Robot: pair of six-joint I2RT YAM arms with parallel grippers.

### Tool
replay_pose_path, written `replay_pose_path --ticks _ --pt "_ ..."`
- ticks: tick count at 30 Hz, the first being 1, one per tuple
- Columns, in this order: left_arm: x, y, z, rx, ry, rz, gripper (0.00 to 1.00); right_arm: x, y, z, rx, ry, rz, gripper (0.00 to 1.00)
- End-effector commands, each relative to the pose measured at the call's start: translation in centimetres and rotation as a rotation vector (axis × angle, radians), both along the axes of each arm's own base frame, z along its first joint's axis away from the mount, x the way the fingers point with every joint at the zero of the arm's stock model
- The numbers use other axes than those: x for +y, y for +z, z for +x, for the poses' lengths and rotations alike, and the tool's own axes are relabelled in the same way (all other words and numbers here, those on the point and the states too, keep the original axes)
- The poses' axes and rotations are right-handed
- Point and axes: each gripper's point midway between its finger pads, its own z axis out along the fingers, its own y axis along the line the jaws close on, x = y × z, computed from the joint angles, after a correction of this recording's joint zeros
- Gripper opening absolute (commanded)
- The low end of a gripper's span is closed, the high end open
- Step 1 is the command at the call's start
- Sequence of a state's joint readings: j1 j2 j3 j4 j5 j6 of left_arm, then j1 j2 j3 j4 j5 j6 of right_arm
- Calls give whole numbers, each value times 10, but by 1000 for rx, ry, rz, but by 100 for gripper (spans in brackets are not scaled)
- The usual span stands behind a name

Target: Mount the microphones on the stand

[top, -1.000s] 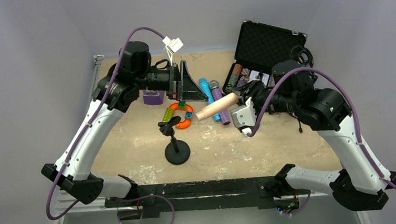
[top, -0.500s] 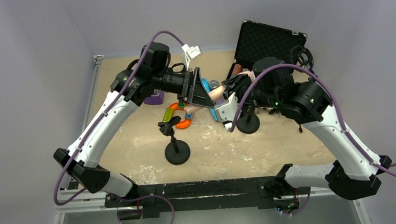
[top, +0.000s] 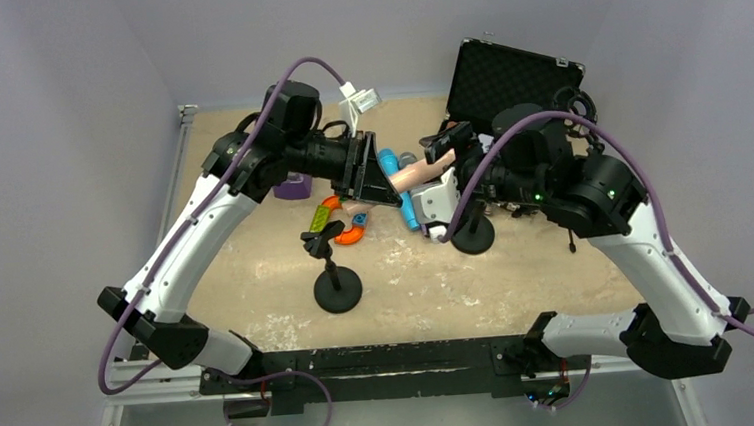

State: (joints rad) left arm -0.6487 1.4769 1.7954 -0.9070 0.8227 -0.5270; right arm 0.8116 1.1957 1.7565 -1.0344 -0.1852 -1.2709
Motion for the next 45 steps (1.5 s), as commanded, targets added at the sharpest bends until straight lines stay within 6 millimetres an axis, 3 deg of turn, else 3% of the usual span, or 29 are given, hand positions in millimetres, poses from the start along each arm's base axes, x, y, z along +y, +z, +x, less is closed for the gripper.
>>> replay_pose_path --ticks 1,5,9,13,17,22,29,45 --pt "15 29 2 -207 69 -50 0 -7 65 -45 75 44 274 88" --pt "20 35 6 -283 107 -66 0 -13 91 -82 149 122 394 90" --pt "27 50 6 -429 132 -125 0 -10 91 -113 327 190 512 93" --pt "40 69 3 -712 148 -212 0 -6 99 -125 508 225 667 95" --pt "56 83 0 -915 220 -295 0 -12 115 -123 662 167 813 99" --pt "69 82 -4 -1029 268 -336 0 0 105 -127 863 213 818 99" --pt "70 78 -1 -1026 318 -375 0 9 98 -119 1030 248 811 98" --pt "52 73 6 -989 329 -429 0 16 98 -96 1171 202 863 98"
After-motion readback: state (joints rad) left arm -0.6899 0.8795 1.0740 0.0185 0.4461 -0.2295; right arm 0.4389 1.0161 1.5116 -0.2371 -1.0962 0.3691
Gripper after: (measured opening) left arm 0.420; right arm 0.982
